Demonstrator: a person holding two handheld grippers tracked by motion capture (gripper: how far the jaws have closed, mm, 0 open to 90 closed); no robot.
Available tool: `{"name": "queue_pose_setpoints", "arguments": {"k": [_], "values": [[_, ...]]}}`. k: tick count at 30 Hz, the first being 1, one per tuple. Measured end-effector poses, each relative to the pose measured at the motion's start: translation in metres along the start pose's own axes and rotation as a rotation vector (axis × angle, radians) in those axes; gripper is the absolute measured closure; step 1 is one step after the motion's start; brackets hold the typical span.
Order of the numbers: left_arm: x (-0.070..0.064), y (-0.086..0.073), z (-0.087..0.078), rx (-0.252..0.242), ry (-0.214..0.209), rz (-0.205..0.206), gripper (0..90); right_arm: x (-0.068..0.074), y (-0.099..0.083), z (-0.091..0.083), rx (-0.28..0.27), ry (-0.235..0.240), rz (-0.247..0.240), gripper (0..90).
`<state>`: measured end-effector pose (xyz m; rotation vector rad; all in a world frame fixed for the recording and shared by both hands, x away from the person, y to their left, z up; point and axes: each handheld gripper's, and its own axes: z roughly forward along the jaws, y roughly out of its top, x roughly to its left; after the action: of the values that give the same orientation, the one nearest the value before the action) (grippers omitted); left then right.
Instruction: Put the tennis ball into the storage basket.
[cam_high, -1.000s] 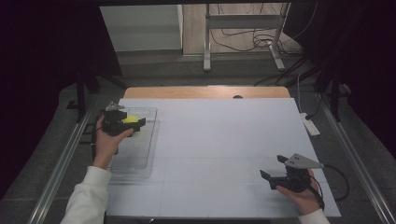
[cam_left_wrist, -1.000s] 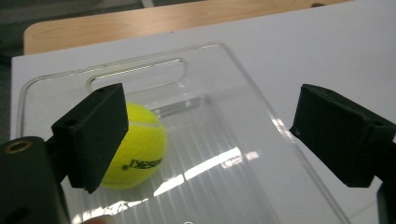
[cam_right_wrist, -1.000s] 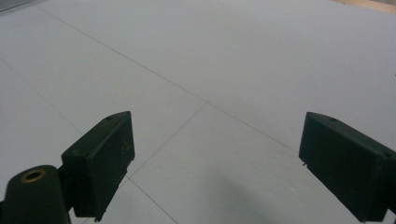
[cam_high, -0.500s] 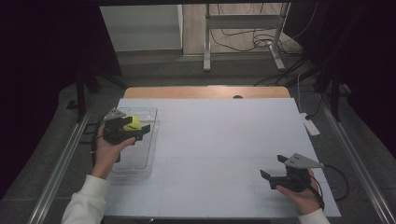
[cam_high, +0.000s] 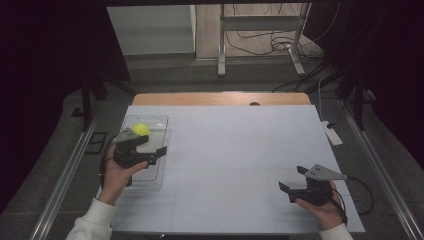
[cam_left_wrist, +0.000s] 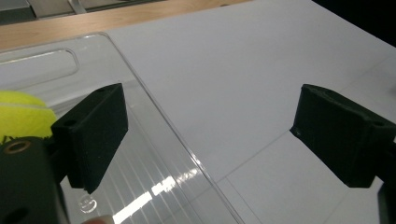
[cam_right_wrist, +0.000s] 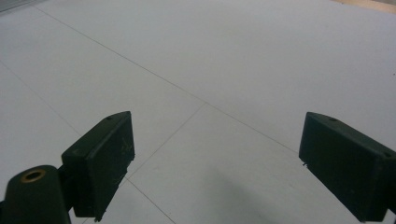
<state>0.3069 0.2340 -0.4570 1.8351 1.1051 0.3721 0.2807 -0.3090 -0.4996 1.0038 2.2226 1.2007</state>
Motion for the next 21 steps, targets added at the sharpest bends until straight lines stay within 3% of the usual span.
{"name": "queue_pose_setpoints", "arguments": {"k": [21], "values": [[-0.023, -0.041, -0.008, 0.025, -0.04, 0.029, 11.9, -0.001, 0.001, -0.002, -0.009, 0.005, 0.004, 10.8]]}}
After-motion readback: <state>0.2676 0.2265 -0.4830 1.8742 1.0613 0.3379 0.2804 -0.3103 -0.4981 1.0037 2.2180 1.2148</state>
